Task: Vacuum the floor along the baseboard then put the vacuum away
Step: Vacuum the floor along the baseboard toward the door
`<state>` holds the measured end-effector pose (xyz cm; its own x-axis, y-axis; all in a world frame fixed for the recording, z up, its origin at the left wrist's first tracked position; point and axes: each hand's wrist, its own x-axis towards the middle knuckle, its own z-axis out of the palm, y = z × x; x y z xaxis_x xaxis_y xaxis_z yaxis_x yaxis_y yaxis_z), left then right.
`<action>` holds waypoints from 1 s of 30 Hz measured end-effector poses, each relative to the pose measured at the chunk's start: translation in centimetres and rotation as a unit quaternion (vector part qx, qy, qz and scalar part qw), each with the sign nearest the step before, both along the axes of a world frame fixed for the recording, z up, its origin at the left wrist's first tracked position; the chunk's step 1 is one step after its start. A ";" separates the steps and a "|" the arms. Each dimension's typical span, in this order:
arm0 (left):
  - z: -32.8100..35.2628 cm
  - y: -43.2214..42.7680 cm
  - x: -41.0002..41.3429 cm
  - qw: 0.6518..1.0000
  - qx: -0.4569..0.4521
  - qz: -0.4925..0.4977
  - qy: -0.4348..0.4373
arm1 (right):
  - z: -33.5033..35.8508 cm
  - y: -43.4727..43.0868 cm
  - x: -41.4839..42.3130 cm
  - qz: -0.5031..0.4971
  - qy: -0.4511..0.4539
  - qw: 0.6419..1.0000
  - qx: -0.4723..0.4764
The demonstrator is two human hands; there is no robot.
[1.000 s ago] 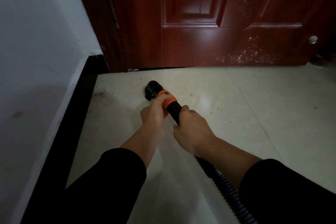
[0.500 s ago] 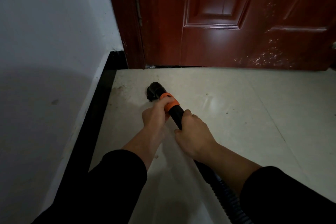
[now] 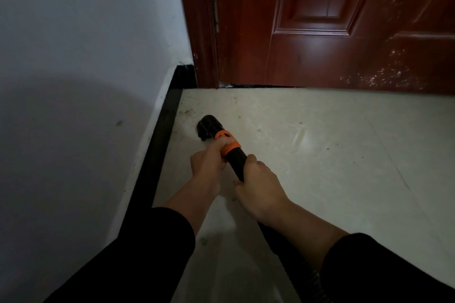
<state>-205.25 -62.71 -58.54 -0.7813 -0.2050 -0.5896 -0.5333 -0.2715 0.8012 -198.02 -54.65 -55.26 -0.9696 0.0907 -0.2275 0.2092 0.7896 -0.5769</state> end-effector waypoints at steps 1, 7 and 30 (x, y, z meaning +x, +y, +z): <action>0.0 -0.3 0.0 1.000 -0.002 0.000 0.000 | 0.0 -0.2 0.0 0.003 0.001 1.000 0.001; 0.2 -1.4 -0.5 1.000 -0.020 0.003 0.004 | 0.1 -1.3 -0.8 0.001 -0.005 1.000 -0.006; -0.9 -2.8 -1.4 0.999 -0.016 -0.032 0.012 | -0.3 -2.5 -1.3 -0.006 -0.006 1.000 -0.025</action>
